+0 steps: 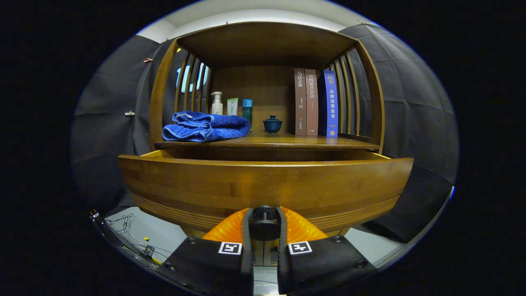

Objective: Pull open the drawer, take out the items inside it, and place them on the countertop above the cabinet.

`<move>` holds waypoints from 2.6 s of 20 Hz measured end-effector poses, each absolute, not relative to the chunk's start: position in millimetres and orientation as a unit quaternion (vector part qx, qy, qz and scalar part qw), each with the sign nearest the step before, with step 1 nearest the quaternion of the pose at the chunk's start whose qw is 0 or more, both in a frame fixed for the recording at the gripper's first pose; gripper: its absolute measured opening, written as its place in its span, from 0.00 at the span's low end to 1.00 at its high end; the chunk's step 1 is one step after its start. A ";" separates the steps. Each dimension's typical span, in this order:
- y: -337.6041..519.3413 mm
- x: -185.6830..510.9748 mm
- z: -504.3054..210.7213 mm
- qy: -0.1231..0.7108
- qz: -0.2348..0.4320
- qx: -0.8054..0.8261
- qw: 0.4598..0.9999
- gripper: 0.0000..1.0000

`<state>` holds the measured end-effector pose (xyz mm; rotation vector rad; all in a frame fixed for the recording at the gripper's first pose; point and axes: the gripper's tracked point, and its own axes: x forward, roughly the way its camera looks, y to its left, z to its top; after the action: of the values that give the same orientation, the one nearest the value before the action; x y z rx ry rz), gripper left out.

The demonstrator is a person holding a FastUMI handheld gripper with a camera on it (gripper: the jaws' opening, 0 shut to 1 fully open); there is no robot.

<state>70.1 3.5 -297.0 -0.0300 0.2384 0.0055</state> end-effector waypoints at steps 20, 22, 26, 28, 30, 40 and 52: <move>4.8 38.4 -292.0 0.096 -0.001 0.001 0.995 0.77; 6.5 32.5 -278.2 0.081 0.000 0.001 0.997 0.97; 7.7 19.7 -230.1 0.052 0.004 0.007 0.999 0.97; 7.0 18.4 -196.1 0.032 0.010 0.009 0.999 0.97; 4.2 20.6 -165.8 0.030 0.009 0.008 0.999 0.97; -9.5 93.7 -144.5 0.263 0.005 0.037 0.964 0.98; -13.0 173.8 -284.5 0.487 -0.033 0.028 0.873 0.98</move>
<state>173.8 -13.0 -284.5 0.0593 1.0169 -0.0688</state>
